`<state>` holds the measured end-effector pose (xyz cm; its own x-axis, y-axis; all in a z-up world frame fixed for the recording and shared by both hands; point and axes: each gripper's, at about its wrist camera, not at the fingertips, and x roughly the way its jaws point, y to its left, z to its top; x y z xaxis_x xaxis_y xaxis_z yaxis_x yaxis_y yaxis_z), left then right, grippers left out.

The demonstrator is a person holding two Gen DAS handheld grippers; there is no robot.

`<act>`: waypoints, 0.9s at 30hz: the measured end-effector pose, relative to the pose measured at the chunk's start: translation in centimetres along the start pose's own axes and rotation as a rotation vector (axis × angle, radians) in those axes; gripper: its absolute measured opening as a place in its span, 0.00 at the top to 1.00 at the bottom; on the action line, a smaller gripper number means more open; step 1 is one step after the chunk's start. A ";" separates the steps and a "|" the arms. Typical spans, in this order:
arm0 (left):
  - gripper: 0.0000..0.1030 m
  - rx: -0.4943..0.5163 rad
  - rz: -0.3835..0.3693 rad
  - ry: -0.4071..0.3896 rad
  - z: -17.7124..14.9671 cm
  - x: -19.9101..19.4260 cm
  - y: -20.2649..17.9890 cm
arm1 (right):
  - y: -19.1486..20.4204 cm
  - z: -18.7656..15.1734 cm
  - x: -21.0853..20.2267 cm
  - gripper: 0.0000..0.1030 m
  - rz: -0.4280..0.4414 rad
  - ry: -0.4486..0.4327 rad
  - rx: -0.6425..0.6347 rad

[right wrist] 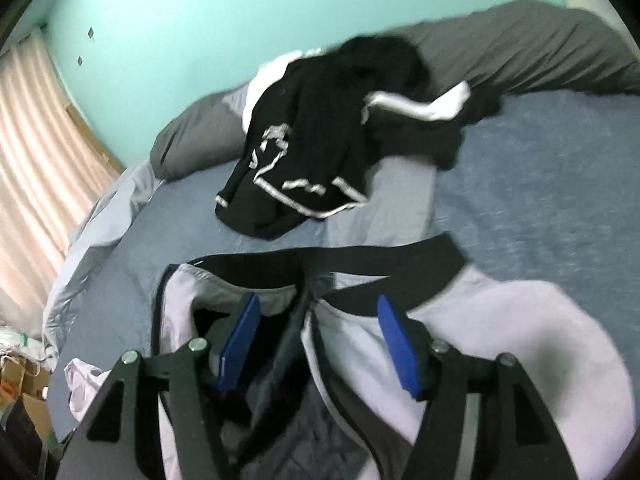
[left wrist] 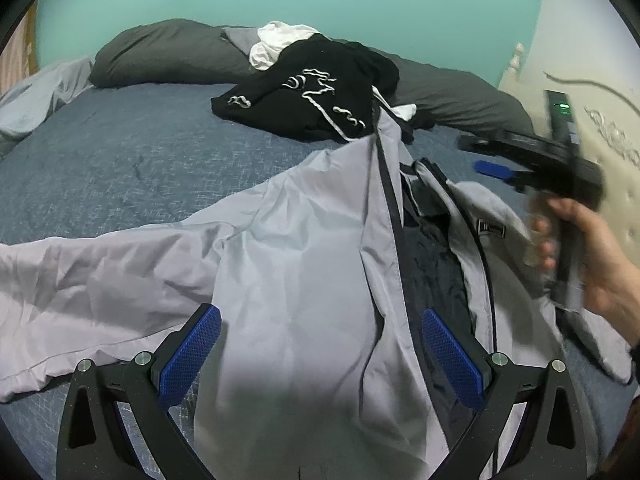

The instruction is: Fold clothes

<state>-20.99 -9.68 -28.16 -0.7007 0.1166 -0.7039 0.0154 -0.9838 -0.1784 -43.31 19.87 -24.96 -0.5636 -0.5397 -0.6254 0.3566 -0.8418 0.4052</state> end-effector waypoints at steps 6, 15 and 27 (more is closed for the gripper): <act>0.00 0.004 0.004 0.003 -0.2 -0.2 -0.5 | -2.4 -5.9 -5.6 0.39 -0.078 0.042 0.105; 0.00 0.008 0.016 -0.001 -0.6 -0.6 -0.9 | -1.2 -14.9 -10.3 0.40 -0.026 0.091 0.106; 0.00 0.038 0.061 0.026 -2.8 -0.8 -0.6 | 2.3 -18.8 -8.9 0.58 0.053 0.215 0.075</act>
<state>-18.48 -8.77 -29.40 -0.6804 0.0597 -0.7304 0.0302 -0.9936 -0.1093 -23.44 22.65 -30.97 -0.3709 -0.5789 -0.7261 0.3208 -0.8136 0.4849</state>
